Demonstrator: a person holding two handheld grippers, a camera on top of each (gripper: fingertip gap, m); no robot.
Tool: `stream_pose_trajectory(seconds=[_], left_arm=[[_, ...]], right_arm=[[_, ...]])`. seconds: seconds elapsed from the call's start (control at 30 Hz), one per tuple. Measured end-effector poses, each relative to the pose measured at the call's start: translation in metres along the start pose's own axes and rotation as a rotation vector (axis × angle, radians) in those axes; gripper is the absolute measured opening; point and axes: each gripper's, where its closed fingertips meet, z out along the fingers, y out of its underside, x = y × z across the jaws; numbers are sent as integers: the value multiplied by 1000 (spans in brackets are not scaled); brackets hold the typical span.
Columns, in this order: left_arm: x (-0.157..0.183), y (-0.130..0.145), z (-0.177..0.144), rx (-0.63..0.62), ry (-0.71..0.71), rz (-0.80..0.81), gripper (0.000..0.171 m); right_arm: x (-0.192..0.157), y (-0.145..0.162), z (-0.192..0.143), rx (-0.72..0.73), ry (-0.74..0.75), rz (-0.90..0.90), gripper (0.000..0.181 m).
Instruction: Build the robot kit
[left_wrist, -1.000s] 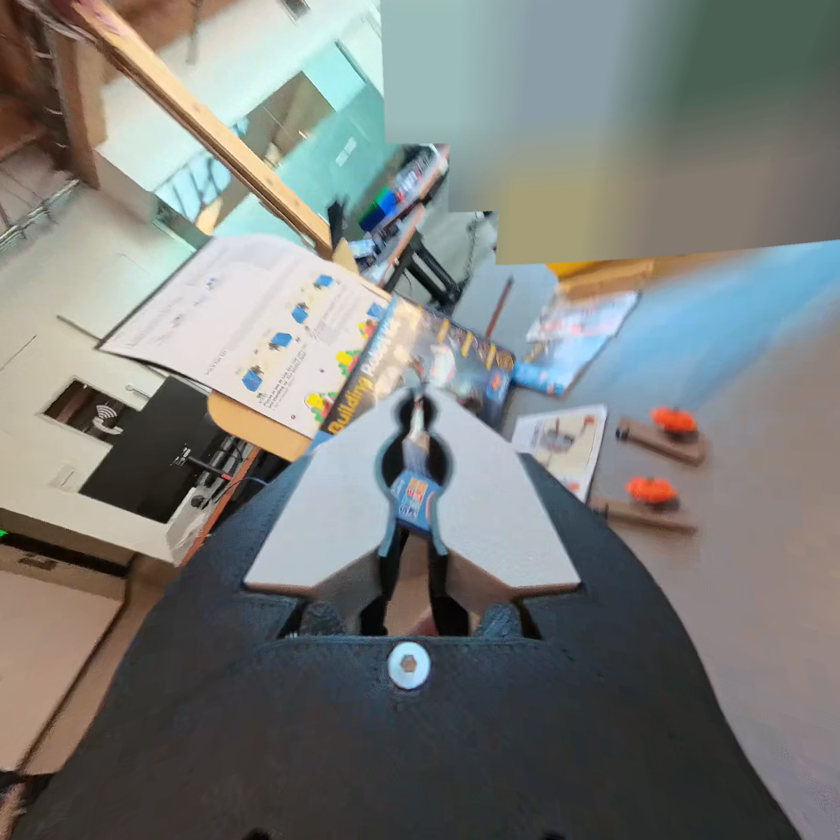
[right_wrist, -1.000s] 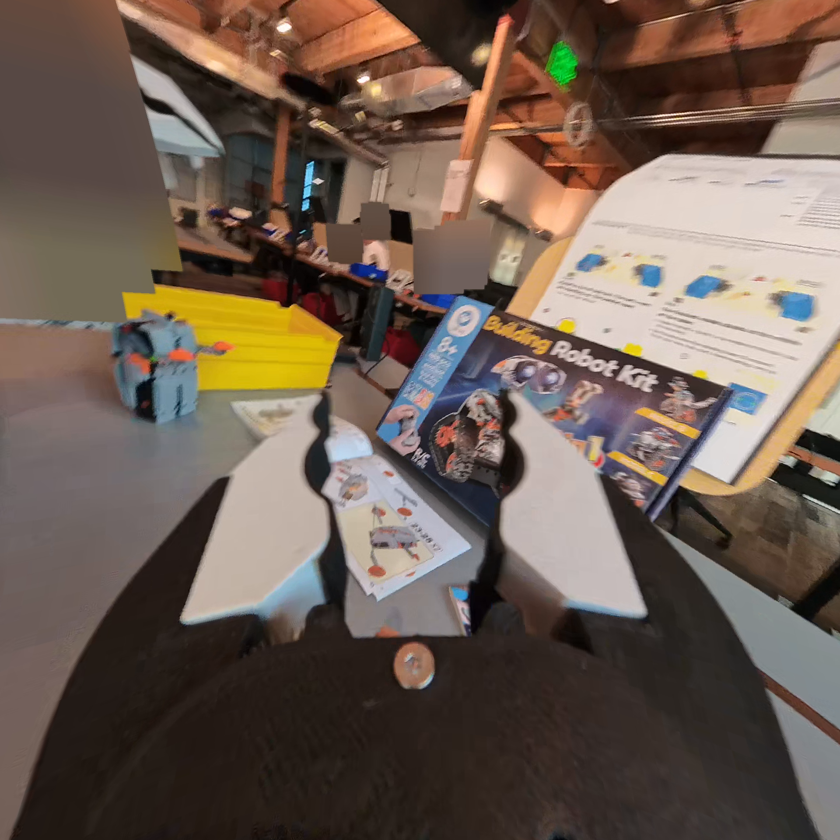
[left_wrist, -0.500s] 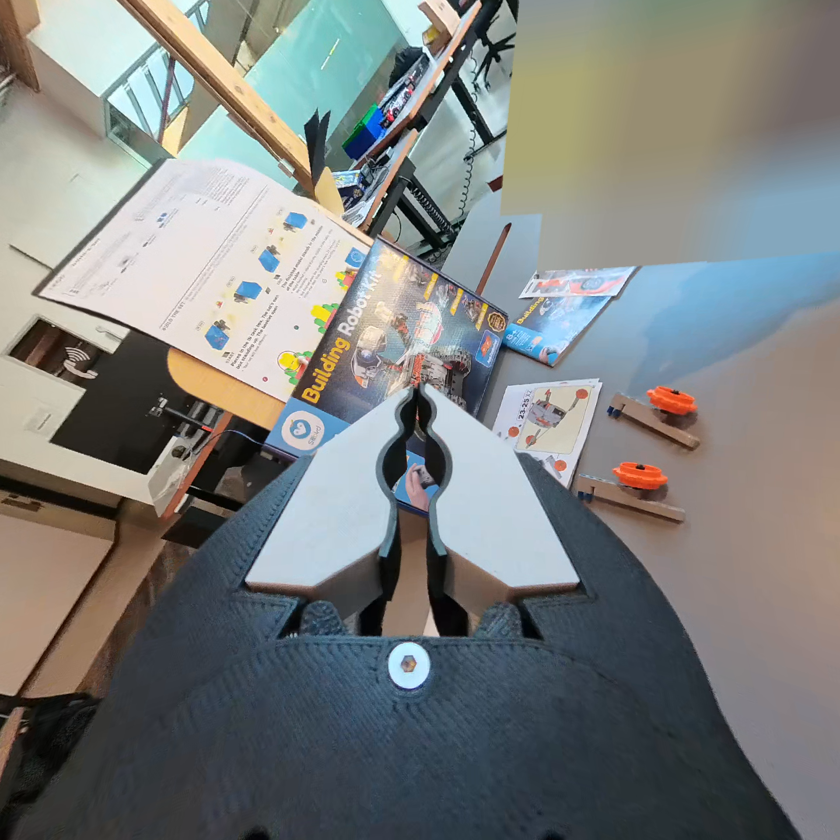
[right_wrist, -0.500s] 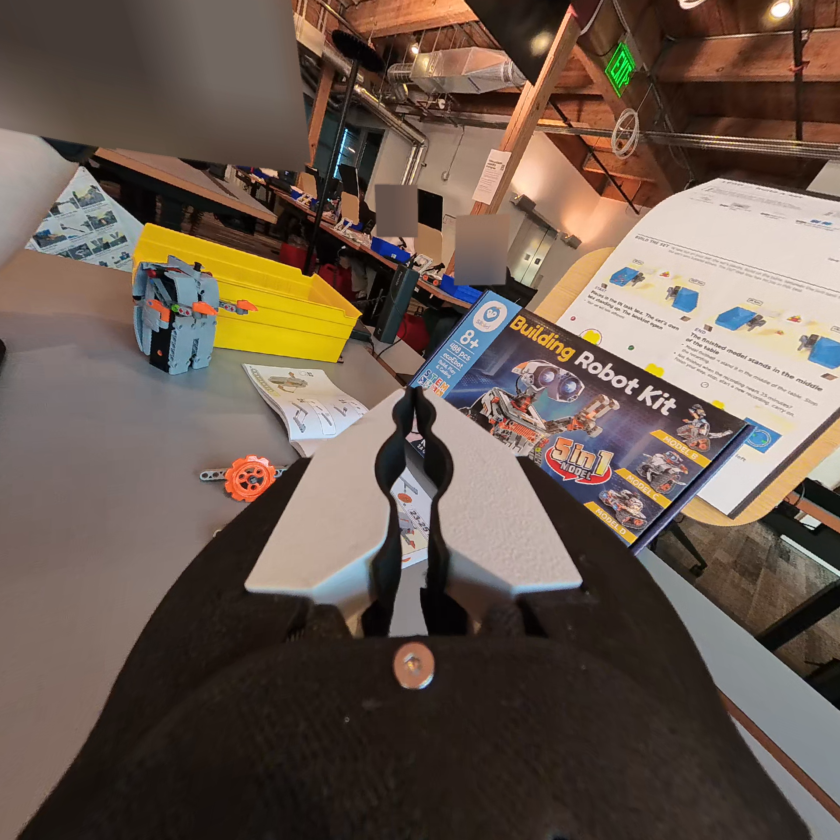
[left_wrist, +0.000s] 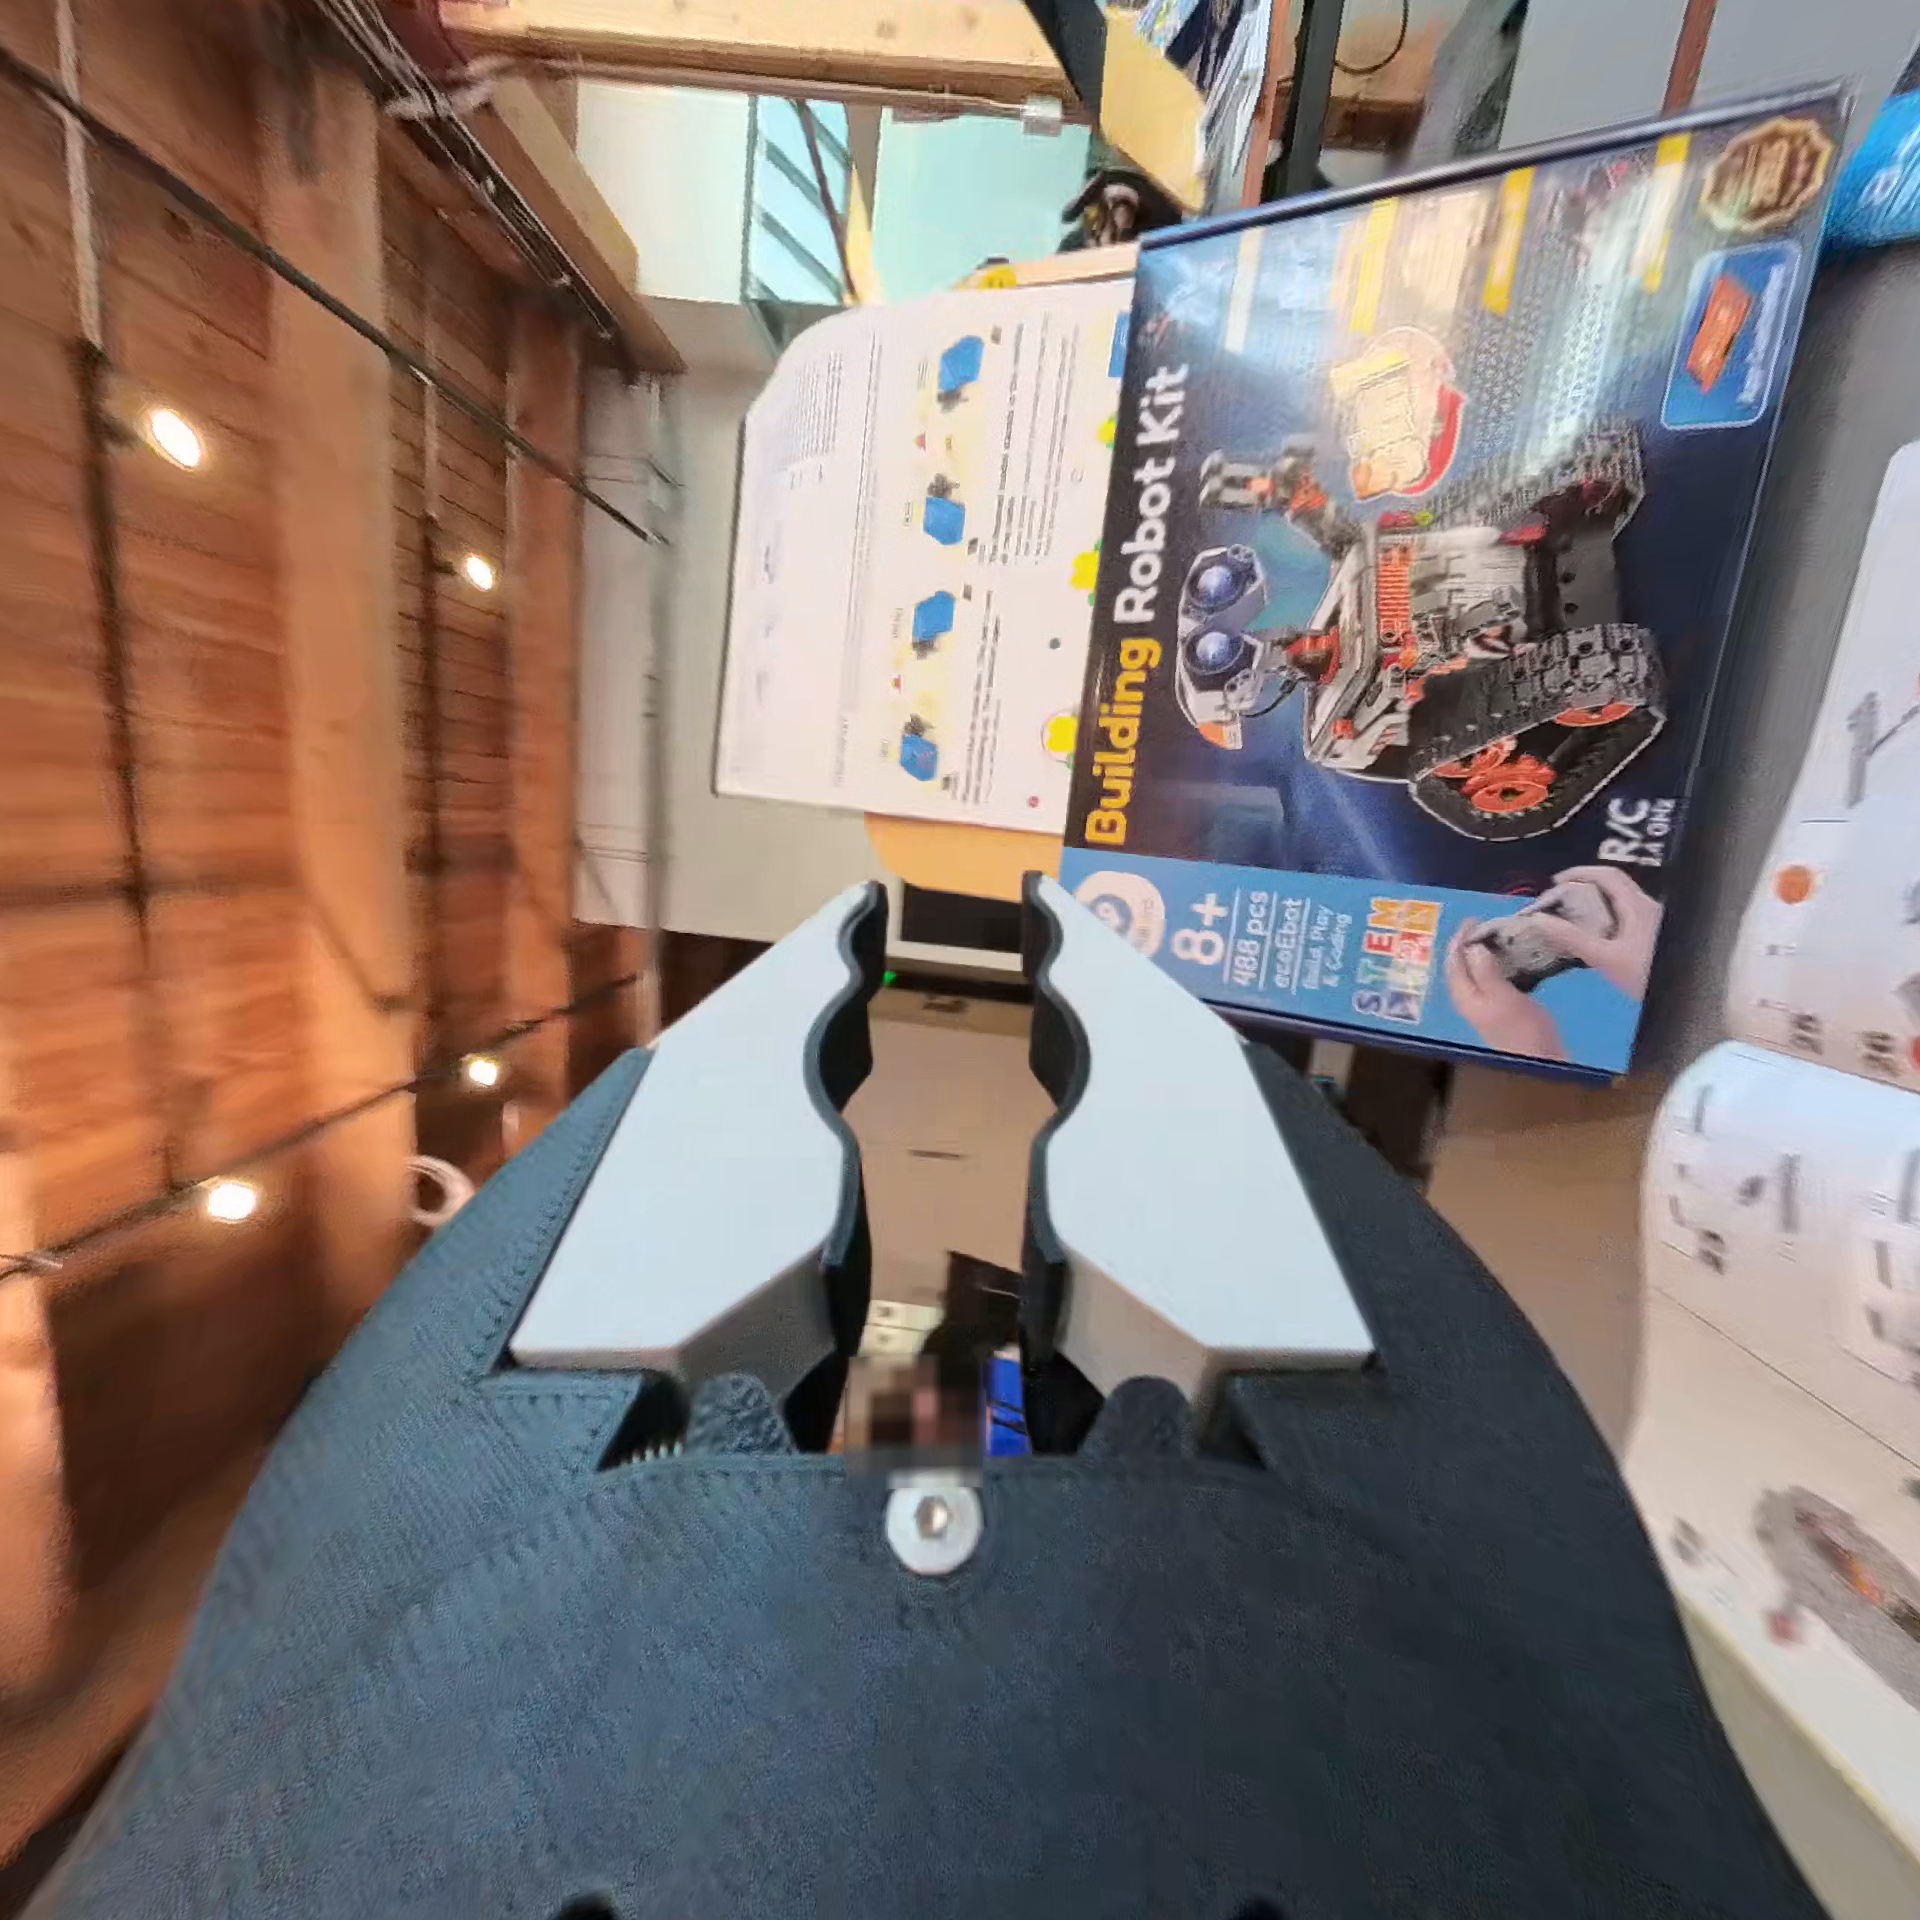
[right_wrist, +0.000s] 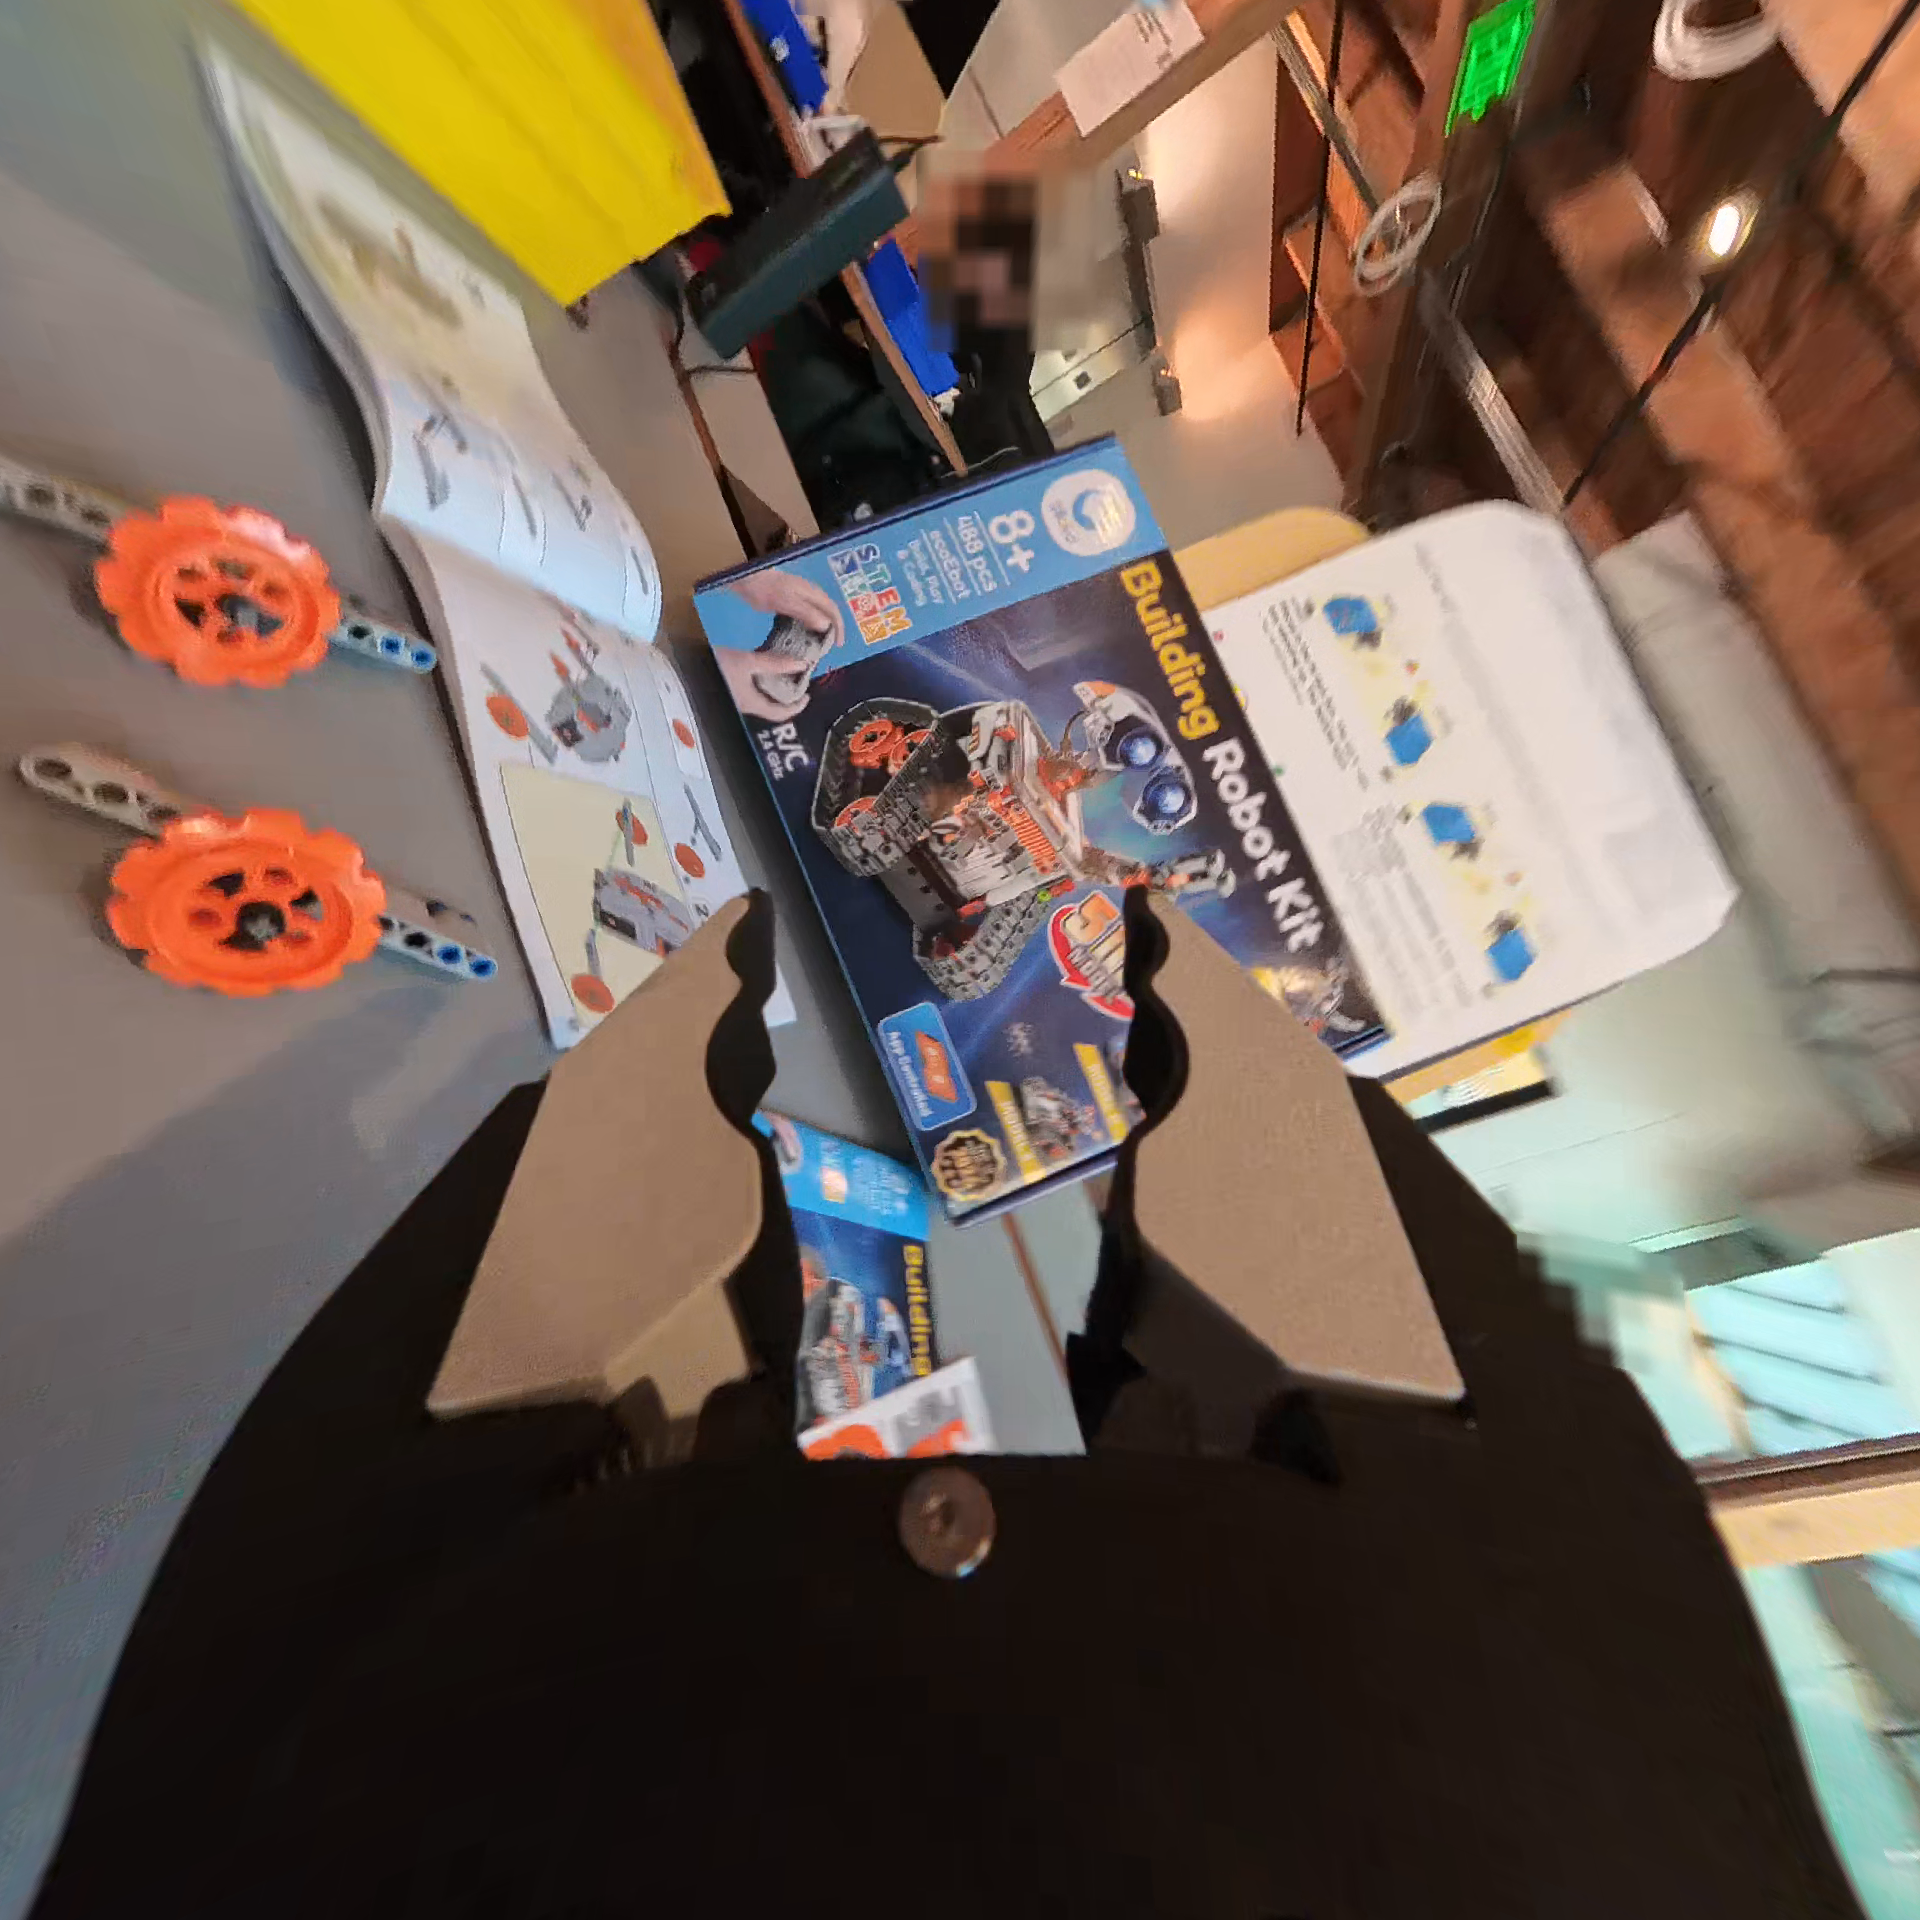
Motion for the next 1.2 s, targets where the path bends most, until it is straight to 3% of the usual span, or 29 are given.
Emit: stream_pose_trajectory(seconds=[0.1, 0.2, 0.4, 0.67, 0.87, 1.2], left_arm=[[12, -26, 8, 59, -83, 164, 17], [15, -48, 10, 90, -184, 313, 18], [16, -86, 2, 197, -273, 334, 17], [18, -106, -4, 250, -314, 308, 20], [29, -105, 2, 236, -283, 313, 15], [31, -93, 7, 197, -255, 284, 13]], right_arm=[[-8, -9, -1, 6, 5, -141, 66], [-8, -15, -3, 19, 10, -154, 66], [0, -15, -7, 26, 32, -150, 66], [14, -14, -9, 5, 139, -272, 69], [37, 14, -11, -175, 276, -547, 30], [46, 16, -17, -187, 332, -624, 0]])
